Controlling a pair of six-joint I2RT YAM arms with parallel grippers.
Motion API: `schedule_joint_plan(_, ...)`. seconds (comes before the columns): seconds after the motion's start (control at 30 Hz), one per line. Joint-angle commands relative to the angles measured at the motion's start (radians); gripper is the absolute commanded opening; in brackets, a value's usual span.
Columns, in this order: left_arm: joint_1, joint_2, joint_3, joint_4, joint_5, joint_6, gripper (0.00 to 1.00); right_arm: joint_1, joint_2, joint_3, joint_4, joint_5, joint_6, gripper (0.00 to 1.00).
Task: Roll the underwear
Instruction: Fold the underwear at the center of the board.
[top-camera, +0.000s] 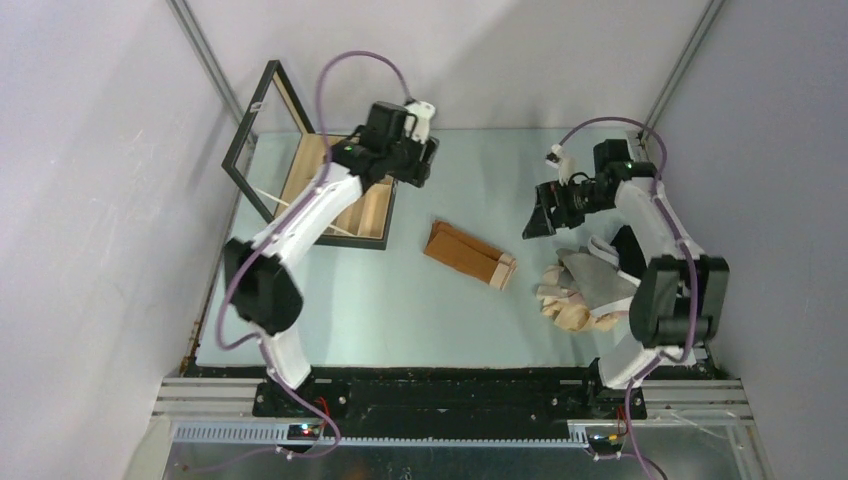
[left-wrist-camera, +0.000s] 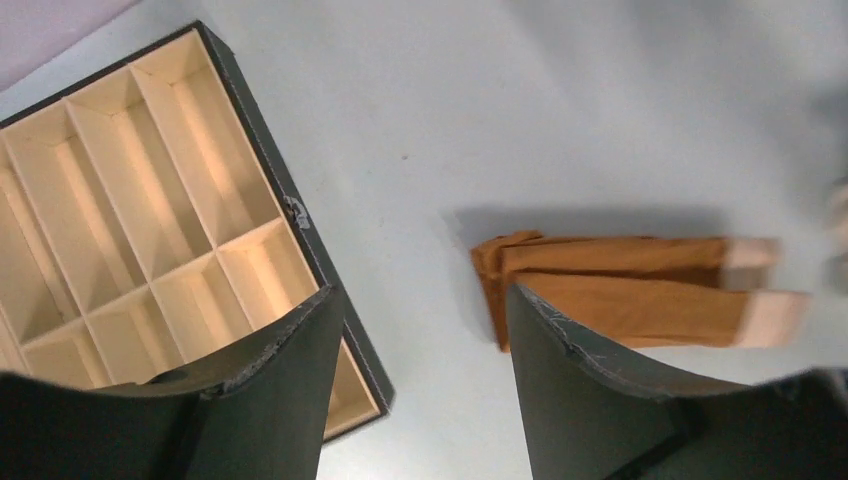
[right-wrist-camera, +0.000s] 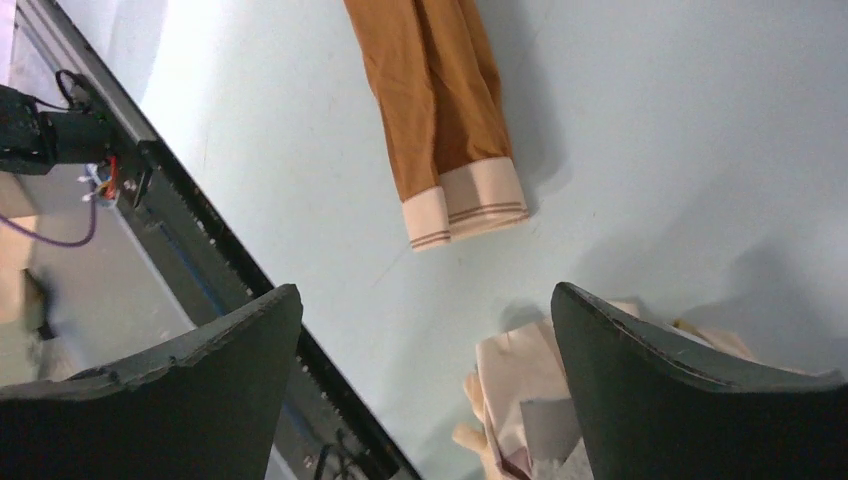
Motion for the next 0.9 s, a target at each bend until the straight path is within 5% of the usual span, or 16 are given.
schedule_joint_plan(0.0,0.028,-0.155,-0.151,0.035,0.079,-0.317,0.67,0.031,-0.105,-0.135,0.279,-0.023,0.021,0.99)
schedule_joint_plan(0.13,0.033,-0.206,-0.402,0.142,0.258,-0.457,0.66,0.142,0.060,-0.007,0.128,0.059,-0.116,0.99)
schedule_joint_plan(0.3,0.033,-0.236,-0.560,0.165,0.243,-0.474,0.67,0.226,0.178,0.084,0.087,0.153,-0.205,0.86)
schedule_joint_plan(0.87,0.033,-0.319,-0.634,0.182,0.172,-0.433,0.71,0.288,0.324,0.141,-0.002,0.177,-0.270,0.68)
